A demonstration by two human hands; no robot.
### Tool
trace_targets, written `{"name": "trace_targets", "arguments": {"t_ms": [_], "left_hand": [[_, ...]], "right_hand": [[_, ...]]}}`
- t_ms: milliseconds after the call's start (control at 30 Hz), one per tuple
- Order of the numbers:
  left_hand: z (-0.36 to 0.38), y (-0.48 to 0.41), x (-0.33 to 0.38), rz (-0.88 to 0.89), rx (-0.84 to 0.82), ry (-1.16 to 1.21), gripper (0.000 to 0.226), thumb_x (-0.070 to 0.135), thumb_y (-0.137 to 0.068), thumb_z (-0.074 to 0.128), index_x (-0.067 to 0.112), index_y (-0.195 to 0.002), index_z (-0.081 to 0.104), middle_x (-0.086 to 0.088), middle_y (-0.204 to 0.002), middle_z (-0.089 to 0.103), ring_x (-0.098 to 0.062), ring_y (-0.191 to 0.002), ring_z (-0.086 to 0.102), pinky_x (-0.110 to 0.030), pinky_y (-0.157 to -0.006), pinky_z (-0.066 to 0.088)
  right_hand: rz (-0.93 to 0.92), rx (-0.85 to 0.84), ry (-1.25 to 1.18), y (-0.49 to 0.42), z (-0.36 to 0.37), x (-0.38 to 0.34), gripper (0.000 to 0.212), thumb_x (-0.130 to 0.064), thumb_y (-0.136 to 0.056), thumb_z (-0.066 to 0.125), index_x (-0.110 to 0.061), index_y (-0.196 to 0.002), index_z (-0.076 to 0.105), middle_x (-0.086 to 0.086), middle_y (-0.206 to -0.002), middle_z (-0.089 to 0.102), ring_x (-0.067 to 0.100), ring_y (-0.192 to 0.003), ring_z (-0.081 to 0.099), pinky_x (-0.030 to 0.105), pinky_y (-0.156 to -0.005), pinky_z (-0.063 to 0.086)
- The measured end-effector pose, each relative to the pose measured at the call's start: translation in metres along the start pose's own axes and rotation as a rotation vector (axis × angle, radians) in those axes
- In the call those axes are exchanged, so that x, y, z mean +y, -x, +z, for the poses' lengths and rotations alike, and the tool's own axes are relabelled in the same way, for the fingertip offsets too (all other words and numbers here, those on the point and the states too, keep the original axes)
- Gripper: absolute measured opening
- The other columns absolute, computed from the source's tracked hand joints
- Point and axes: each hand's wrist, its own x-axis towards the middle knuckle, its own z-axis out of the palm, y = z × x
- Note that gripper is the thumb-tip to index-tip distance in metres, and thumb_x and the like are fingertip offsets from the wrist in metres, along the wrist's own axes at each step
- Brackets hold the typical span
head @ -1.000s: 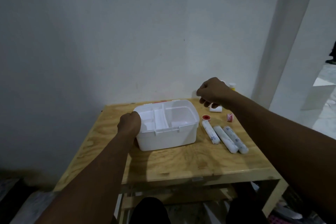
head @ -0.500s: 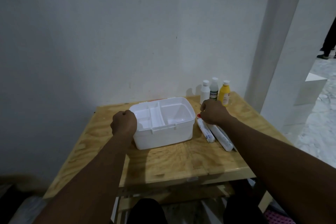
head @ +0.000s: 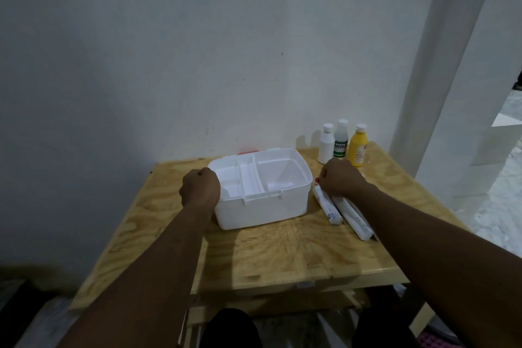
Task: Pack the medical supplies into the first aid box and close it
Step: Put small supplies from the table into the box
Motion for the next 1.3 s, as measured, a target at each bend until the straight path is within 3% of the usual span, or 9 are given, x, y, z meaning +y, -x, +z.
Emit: {"name": "trace_targets", "arguments": {"t_ms": [233,367,500,633,767,1033,1100,1200,1300], "left_hand": [[-0.001,0.002,0.002,-0.023,-0.015,0.008,0.019,0.018,-0.097,0.039,0.009,-0.097,0.056,-0.012,-0.097,0.056,-0.035,-0.09,0.054,-0.049,-0.094,0.053],[0.001,0.004,0.003,-0.029,-0.015,0.012,0.021,0.02,-0.098,0.038,0.01,-0.097,0.056,-0.009,-0.086,0.053,-0.034,-0.089,0.055,-0.049,-0.093,0.054],[0.004,0.002,0.003,-0.033,-0.025,0.015,0.021,0.02,-0.099,0.038,0.009,-0.098,0.056,-0.005,-0.078,0.048,-0.033,-0.088,0.054,-0.048,-0.092,0.054],[0.004,-0.001,0.003,-0.037,-0.026,0.005,0.022,0.02,-0.097,0.038,0.008,-0.098,0.057,-0.01,-0.089,0.056,-0.034,-0.091,0.056,-0.05,-0.094,0.054],[0.005,-0.004,0.001,-0.029,-0.028,-0.003,0.026,0.021,-0.097,0.037,0.007,-0.1,0.058,-0.014,-0.099,0.058,-0.035,-0.092,0.057,-0.049,-0.094,0.054],[0.007,-0.009,0.002,-0.052,-0.026,-0.013,0.032,0.018,-0.101,0.036,0.001,-0.113,0.06,-0.014,-0.101,0.054,-0.031,-0.09,0.051,-0.042,-0.085,0.049],[0.006,-0.008,0.002,-0.065,-0.04,-0.004,0.035,0.018,-0.101,0.035,0.0,-0.118,0.061,-0.014,-0.102,0.054,-0.031,-0.09,0.051,-0.043,-0.088,0.05],[0.005,-0.005,0.004,-0.091,-0.053,0.031,0.036,0.02,-0.1,0.036,0.002,-0.119,0.061,-0.014,-0.107,0.057,-0.031,-0.092,0.053,-0.045,-0.093,0.052],[0.002,-0.002,0.007,-0.15,-0.065,0.104,0.038,0.022,-0.1,0.034,0.002,-0.118,0.059,-0.015,-0.11,0.058,-0.032,-0.094,0.053,-0.045,-0.094,0.05]], "right_hand": [[-0.008,0.003,-0.012,0.002,0.0,-0.001,0.026,-0.03,-0.084,0.064,-0.01,-0.097,0.072,0.01,-0.096,0.072,0.022,-0.083,0.067,0.031,-0.067,0.053],[-0.01,0.059,-0.012,0.004,-0.006,-0.001,0.019,-0.026,-0.083,0.065,-0.01,-0.092,0.07,0.008,-0.09,0.071,0.023,-0.081,0.065,0.034,-0.068,0.054],[0.007,0.146,0.004,-0.002,-0.013,0.003,0.024,-0.014,-0.083,0.065,-0.009,-0.107,0.066,0.01,-0.107,0.067,0.027,-0.097,0.064,0.039,-0.08,0.054],[-0.017,0.073,0.126,-0.011,-0.014,0.009,0.04,-0.009,-0.085,0.059,-0.013,-0.124,0.056,0.011,-0.123,0.06,0.03,-0.11,0.06,0.045,-0.088,0.054],[-0.001,-0.027,0.263,-0.016,-0.012,0.008,0.035,-0.01,-0.086,0.061,-0.012,-0.121,0.057,0.01,-0.116,0.061,0.028,-0.104,0.062,0.045,-0.086,0.056],[0.012,0.017,0.333,-0.018,-0.009,0.006,0.032,-0.018,-0.089,0.065,-0.01,-0.118,0.056,0.011,-0.113,0.059,0.029,-0.104,0.062,0.044,-0.083,0.055],[0.01,0.063,0.274,-0.016,-0.009,0.006,0.028,-0.019,-0.089,0.064,-0.01,-0.116,0.058,0.011,-0.113,0.06,0.03,-0.104,0.063,0.044,-0.081,0.054],[-0.039,0.299,0.121,-0.016,-0.019,-0.004,0.023,-0.023,-0.092,0.06,-0.012,-0.113,0.061,0.012,-0.116,0.059,0.035,-0.1,0.064,0.044,-0.079,0.053],[-0.21,0.446,-0.054,-0.016,-0.038,-0.036,0.027,-0.032,-0.093,0.06,-0.014,-0.112,0.064,0.013,-0.114,0.059,0.035,-0.097,0.064,0.042,-0.077,0.051]]}}
